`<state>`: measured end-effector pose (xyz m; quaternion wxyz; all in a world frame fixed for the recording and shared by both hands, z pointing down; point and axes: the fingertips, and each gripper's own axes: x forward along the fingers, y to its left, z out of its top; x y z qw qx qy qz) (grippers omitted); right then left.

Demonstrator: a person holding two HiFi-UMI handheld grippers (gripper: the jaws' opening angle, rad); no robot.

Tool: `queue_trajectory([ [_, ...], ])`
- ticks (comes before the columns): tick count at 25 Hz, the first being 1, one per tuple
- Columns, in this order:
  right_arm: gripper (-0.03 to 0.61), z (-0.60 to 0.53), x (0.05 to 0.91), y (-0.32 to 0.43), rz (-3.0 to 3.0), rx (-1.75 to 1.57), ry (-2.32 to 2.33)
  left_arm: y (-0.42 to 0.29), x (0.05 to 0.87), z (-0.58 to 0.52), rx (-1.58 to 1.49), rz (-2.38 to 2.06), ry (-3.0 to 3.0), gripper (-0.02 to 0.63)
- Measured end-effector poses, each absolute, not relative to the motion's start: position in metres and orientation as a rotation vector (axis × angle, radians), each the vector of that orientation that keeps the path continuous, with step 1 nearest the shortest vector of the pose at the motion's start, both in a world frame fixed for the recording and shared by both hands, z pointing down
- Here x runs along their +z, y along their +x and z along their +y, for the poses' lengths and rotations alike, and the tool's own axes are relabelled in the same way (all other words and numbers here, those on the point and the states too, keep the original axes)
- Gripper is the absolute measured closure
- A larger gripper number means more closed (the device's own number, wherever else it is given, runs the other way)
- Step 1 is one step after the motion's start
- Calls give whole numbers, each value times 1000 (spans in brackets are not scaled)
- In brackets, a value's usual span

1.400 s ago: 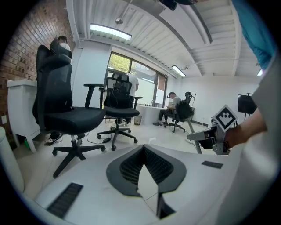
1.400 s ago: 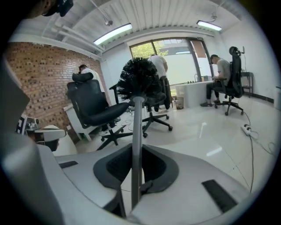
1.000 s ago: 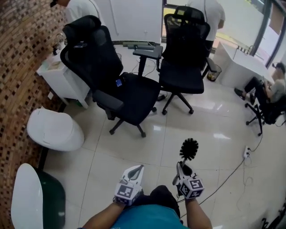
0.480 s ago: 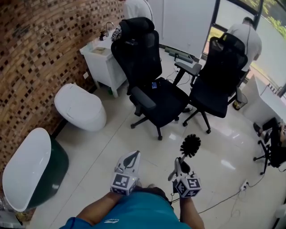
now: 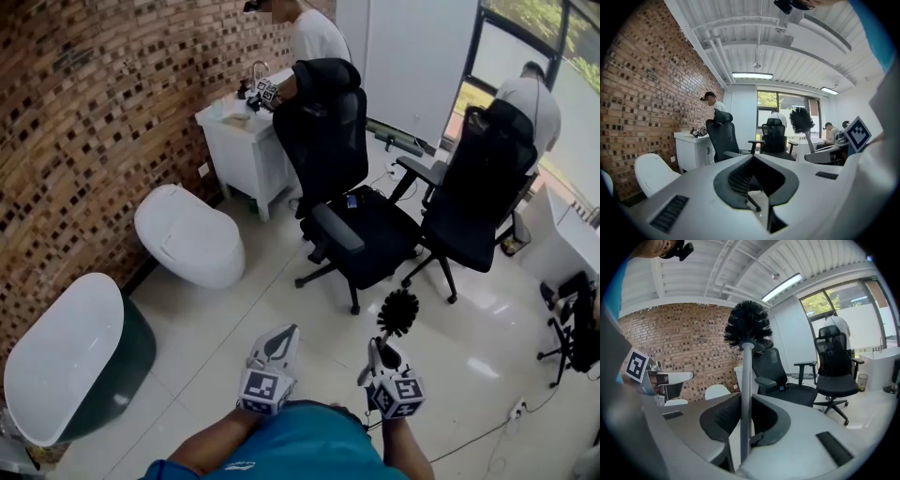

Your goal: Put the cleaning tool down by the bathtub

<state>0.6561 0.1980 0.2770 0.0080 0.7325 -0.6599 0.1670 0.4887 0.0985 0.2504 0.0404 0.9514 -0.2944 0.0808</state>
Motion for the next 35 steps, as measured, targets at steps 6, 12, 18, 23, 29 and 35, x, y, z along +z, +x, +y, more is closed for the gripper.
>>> queue_trajectory([
  [6, 514, 111, 266, 557, -2145, 480, 2164, 385, 231, 18, 181, -1036, 2867, 615],
  [12, 514, 37, 267, 460, -2258, 456, 1989, 276, 231, -26, 161, -1208, 2804, 615],
  [18, 514, -27, 270, 355, -2407, 414, 1728, 153, 236, -56, 136, -1486, 2634, 615],
  [23, 514, -69, 265, 268, -2536, 378, 1471, 59, 233, -59, 113, -1735, 2454, 615],
  [29, 514, -94, 279, 170, -2614, 347, 1212, -32, 247, -53, 94, -1919, 2291, 615],
  [35, 514, -131, 302, 64, -2671, 307, 921, -115, 264, -51, 99, -2082, 2106, 615],
])
